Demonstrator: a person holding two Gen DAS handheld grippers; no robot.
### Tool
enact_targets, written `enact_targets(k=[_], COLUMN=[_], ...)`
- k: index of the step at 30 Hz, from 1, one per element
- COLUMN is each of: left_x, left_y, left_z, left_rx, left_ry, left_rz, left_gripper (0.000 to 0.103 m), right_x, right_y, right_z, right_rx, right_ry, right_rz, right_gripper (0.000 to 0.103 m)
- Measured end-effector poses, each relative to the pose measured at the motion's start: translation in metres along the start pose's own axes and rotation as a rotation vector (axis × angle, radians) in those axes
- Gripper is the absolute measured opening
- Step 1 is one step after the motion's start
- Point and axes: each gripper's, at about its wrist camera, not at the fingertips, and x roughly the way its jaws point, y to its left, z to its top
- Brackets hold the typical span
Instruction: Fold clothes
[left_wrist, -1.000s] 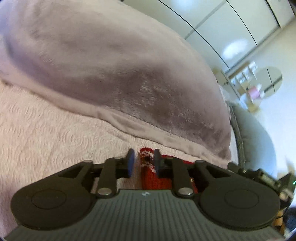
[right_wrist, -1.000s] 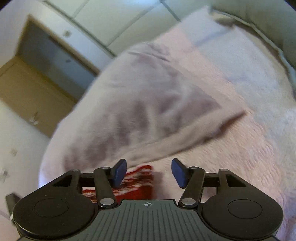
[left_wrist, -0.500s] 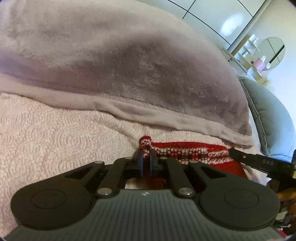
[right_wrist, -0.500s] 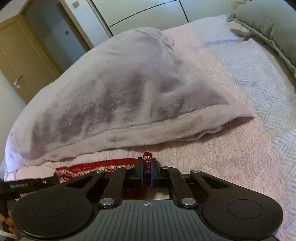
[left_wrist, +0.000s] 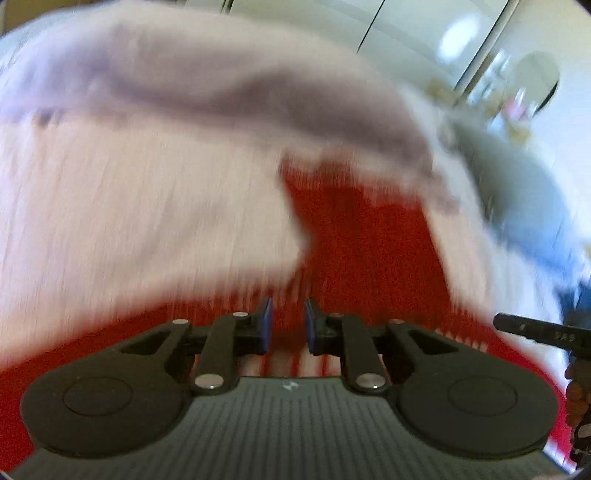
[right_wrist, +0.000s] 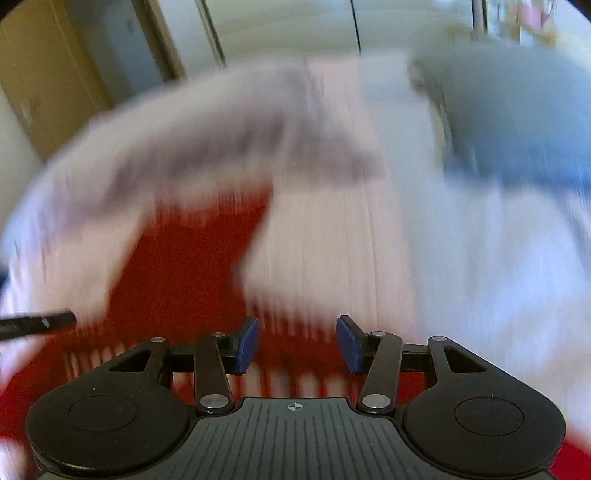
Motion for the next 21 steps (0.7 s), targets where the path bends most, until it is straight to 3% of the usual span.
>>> enact_targets(k=[2, 4, 8, 14, 17, 21], left_x=[-0.004, -0.024, -0.074, -0.156, -0.196, -0.242], left_y=[0.009, 0.009, -0.017, -0.072, -0.093, -0.112], left_z=[-0.024, -0.029, -0.02, -0.008, -0.016, -0.04], left_rx=[-0.053, -0.091, -0.03, 0.08, 0.133, 0.212], left_ry=[0.062, 0.063, 0.048, 0.073, 0.078, 0.094], left_rz=[0.079, 0.102, 0.146, 0.174, 0.161, 0.174], left_gripper=[0.003, 0.003, 0.008, 0.024, 0.03, 0.031], right_x=[0.011, -0.004, -0.06, -0.152, -0.19, -0.233], right_y=[-0.001, -0.002, 0.017, 0.057, 0.074, 0.097], right_z=[-0.033, -0.047, -0.041, -0.03, -0.046, -0.069], right_rx=[0.023, 0.062, 0.063, 0.118, 0.146, 0.133], right_ry=[0.108, 0.095, 0.017, 0.016, 0.03, 0.045], right_rz=[-0.119, -0.169, -0.15, -0.076, -0.074, -0.086], right_gripper=[0.05, 0.05, 0.05, 0.053, 0.064, 0.064])
